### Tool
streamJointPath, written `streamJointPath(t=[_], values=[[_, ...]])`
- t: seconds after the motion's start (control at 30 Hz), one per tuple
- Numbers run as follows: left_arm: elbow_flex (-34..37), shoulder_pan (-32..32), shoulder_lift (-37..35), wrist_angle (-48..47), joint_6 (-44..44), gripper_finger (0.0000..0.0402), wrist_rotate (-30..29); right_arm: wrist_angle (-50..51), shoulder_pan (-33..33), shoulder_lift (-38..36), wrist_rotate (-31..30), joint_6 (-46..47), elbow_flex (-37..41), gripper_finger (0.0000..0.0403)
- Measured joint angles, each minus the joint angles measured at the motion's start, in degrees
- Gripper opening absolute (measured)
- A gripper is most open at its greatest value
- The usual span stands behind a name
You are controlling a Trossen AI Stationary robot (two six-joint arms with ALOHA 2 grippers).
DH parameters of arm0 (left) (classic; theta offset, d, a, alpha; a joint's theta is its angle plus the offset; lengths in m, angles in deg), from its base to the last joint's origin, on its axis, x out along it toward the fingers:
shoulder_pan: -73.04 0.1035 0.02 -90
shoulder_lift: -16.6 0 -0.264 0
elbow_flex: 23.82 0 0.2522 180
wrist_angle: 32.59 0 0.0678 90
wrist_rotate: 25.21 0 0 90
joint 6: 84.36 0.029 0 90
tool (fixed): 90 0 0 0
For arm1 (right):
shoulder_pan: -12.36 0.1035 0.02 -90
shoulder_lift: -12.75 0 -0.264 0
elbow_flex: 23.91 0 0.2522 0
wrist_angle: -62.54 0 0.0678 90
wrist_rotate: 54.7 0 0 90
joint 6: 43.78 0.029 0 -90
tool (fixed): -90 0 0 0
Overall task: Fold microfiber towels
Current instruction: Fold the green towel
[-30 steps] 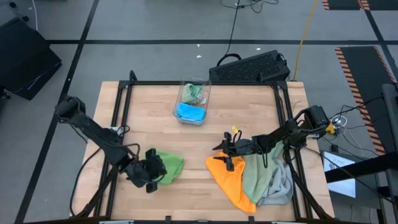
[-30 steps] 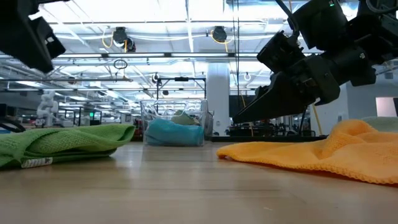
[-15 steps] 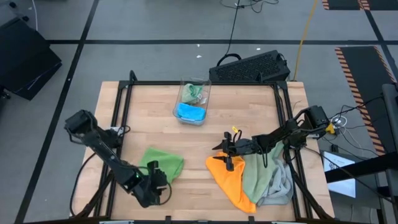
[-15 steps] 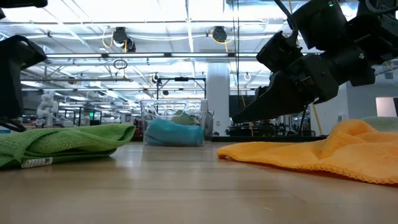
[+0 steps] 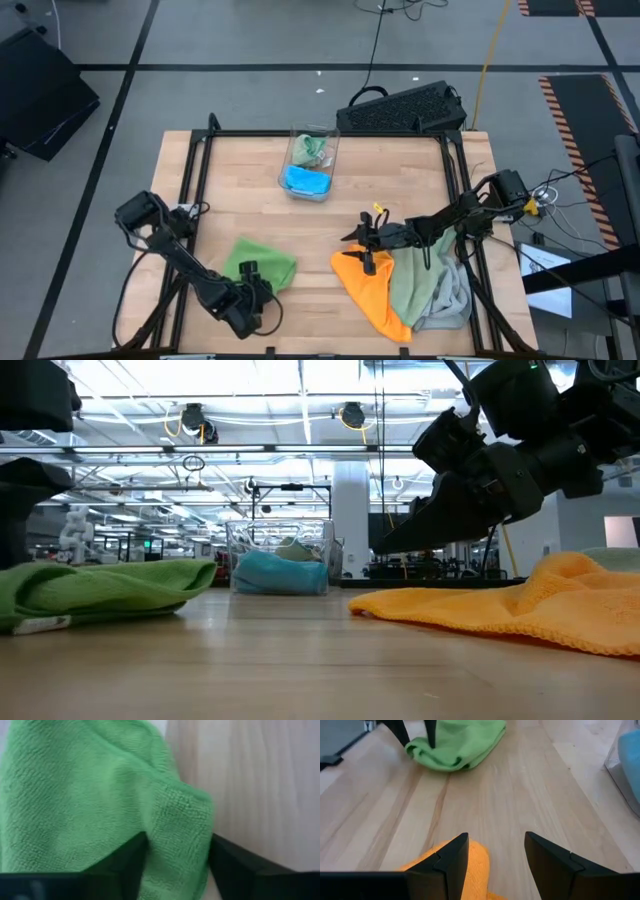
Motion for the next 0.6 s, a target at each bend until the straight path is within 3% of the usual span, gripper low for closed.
streamJointPath(t=[0.17, 0.23, 0.47, 0.6], values=[[0.13, 0.02, -0.17, -0.69, 3.21, 0.0048, -2.95, -2.08, 0.13, 0.0, 0.11, 0.71, 0.0, 0.0185], [0.38, 0.45, -0.77, -1.48, 4.95, 0.0016, -3.97, -2.26, 0.15, 0.0, 0.11, 1.38, 0.0, 0.0185], [0.48, 1.63, -7.2, -0.74, 6.91, 0.0022, -10.79, -2.25, 2.33, 0.02, -0.23, 0.11, -2.8, 0.0185], [0.52, 1.7, -10.93, 2.11, 10.17, 0.0009, -15.73, -0.15, 4.61, 0.14, -5.45, -6.93, -6.78, 0.0189]])
